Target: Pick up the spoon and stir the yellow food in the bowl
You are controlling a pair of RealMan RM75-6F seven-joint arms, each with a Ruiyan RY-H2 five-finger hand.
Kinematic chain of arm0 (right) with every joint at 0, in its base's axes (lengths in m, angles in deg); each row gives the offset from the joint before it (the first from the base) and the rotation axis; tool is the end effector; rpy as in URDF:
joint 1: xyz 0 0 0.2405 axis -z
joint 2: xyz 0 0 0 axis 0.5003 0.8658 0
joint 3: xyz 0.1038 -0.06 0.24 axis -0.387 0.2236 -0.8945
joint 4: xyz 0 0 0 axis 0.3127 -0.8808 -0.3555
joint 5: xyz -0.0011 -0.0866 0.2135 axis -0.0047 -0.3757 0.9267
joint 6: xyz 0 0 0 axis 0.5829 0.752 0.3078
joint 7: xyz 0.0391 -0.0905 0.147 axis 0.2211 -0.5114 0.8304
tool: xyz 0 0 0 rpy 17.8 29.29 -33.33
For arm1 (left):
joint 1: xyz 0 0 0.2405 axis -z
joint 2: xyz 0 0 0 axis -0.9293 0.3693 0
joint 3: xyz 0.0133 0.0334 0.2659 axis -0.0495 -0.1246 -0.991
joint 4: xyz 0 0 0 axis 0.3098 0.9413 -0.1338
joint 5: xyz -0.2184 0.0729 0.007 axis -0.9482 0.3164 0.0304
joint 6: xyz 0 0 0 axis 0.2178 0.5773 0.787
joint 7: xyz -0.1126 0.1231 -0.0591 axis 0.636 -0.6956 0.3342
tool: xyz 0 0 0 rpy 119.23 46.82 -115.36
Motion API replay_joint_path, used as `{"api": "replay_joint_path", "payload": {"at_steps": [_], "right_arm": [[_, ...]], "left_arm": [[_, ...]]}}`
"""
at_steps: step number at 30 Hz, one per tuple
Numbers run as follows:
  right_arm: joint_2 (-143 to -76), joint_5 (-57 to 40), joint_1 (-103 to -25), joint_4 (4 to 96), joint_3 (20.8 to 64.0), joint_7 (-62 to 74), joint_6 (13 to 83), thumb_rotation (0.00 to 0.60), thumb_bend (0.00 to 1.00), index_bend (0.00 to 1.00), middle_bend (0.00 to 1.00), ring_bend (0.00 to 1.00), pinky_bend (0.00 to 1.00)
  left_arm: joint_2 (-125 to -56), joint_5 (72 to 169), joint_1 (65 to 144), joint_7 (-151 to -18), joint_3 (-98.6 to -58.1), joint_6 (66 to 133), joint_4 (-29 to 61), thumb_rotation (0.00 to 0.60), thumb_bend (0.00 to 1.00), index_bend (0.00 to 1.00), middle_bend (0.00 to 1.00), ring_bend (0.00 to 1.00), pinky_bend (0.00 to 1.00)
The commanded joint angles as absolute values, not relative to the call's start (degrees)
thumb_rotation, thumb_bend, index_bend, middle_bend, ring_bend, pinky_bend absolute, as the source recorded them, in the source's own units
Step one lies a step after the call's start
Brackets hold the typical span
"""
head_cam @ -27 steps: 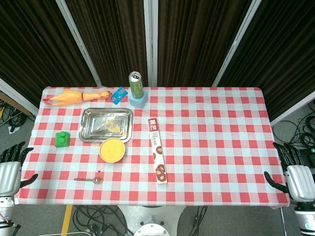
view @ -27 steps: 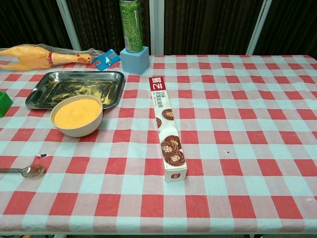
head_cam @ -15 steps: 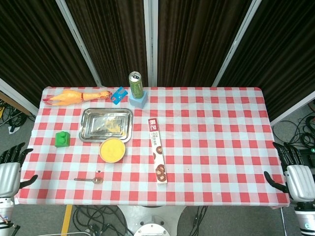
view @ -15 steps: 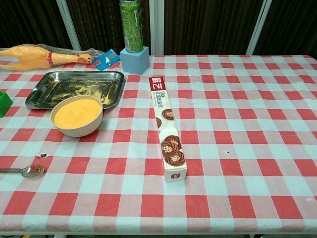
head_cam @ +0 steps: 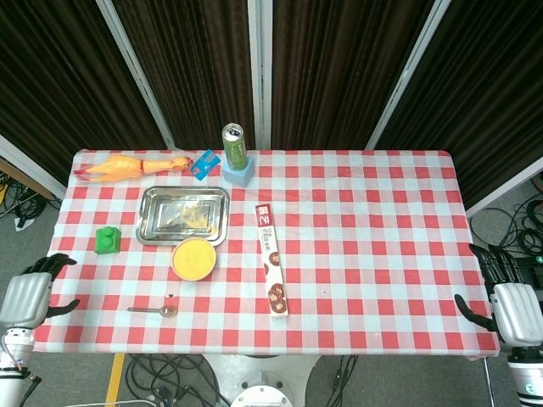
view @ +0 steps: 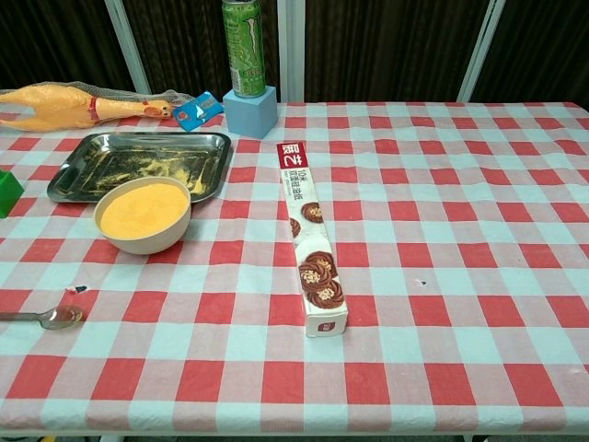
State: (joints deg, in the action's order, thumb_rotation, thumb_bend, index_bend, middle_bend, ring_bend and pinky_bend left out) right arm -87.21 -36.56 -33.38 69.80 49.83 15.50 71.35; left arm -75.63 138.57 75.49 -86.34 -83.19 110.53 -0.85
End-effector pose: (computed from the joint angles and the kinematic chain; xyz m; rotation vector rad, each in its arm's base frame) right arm -0.3180 -0.2075 0.1637 1.3637 -0.9770 1.0719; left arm -0.3550 0.2298 0.1082 -1.4002 -1.0461 -0.7621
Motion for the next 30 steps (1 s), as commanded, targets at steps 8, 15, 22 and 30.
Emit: {"api": "replay_joint_path", "payload": {"at_steps": [8,15,22,30], "right_arm": [[-87.49,-35.98,-33.77,69.20,49.83,15.86,70.44,0.600,0.25,0.00,0.12,0.00,0.00],[-87.39,-35.72,-33.93,69.19,49.74,15.79,70.20,0.600,0.25,0.00,0.12,0.00,0.00],[-87.51,-35.57,-33.93,68.97,49.85,15.96,70.06,0.600,0.25,0.00,0.12,0.00,0.00],[-87.62,-35.51,-33.80,68.44,49.99,16.51,70.12,0.600,0.25,0.00,0.12,0.00,0.00]], "left_arm": [[-79.74,138.73,82.50,-79.39,-84.96,97.19,3.59,0.600,0.15,0.49,0.78,0.76,0.93],[-83.59,138.15,83.35,-83.03,-85.80,96.44,4.92,0.600,0.17,0.49,0.83,0.83,0.97],[-86.17,136.82,82.86,-86.23,-86.75,96.95,3.75,0.600,0.20,0.50,0.85,0.85,0.97],[-88.90,135.80,83.14,-89.65,-87.61,96.44,3.89,0.600,0.26,0.54,0.86,0.86,0.98]]}}
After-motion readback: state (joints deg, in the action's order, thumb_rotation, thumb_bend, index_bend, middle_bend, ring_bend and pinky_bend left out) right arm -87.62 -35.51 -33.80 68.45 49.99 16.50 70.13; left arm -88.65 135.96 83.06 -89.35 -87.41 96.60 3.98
